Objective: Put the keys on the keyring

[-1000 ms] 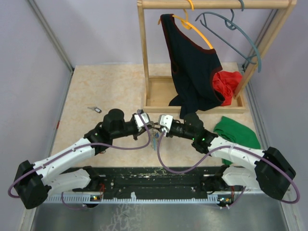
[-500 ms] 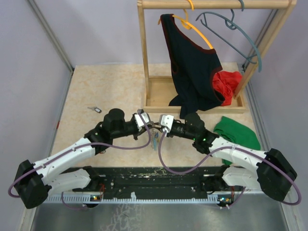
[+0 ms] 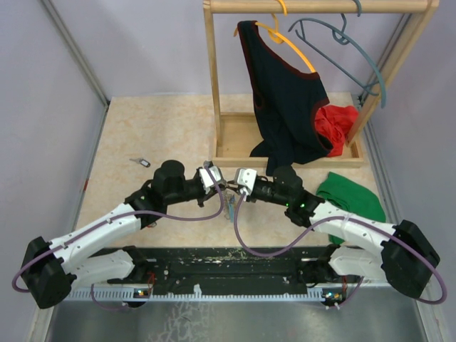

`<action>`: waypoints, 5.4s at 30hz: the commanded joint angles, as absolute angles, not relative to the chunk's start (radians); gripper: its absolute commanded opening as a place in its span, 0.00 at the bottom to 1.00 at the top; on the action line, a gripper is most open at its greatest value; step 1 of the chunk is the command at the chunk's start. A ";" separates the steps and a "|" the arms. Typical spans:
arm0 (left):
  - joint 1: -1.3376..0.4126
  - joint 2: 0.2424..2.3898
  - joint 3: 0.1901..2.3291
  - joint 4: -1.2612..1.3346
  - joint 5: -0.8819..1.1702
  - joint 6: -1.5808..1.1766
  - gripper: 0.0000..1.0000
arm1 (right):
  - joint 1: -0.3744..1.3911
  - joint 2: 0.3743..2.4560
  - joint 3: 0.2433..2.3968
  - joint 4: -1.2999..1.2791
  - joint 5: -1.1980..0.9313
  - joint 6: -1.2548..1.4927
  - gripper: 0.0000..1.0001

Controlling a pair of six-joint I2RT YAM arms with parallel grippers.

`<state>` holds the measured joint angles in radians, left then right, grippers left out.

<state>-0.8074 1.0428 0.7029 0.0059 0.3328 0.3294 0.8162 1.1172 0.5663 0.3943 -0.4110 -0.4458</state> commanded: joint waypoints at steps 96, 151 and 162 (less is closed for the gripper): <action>-0.288 0.961 0.484 -0.782 -0.443 -1.114 0.35 | 0.808 0.987 0.483 0.560 -0.465 -0.308 0.00; -0.457 1.124 0.644 -0.504 -0.257 -0.764 0.20 | 0.811 0.991 0.499 0.526 -0.456 -0.320 0.00; -0.408 1.063 0.604 -0.612 -0.383 -0.805 0.41 | 0.812 0.993 0.500 0.524 -0.458 -0.320 0.00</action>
<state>-0.4370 1.0779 0.6201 -0.5720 -0.3435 -0.8219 0.8032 1.0023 0.4709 0.4625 -0.4526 -0.3130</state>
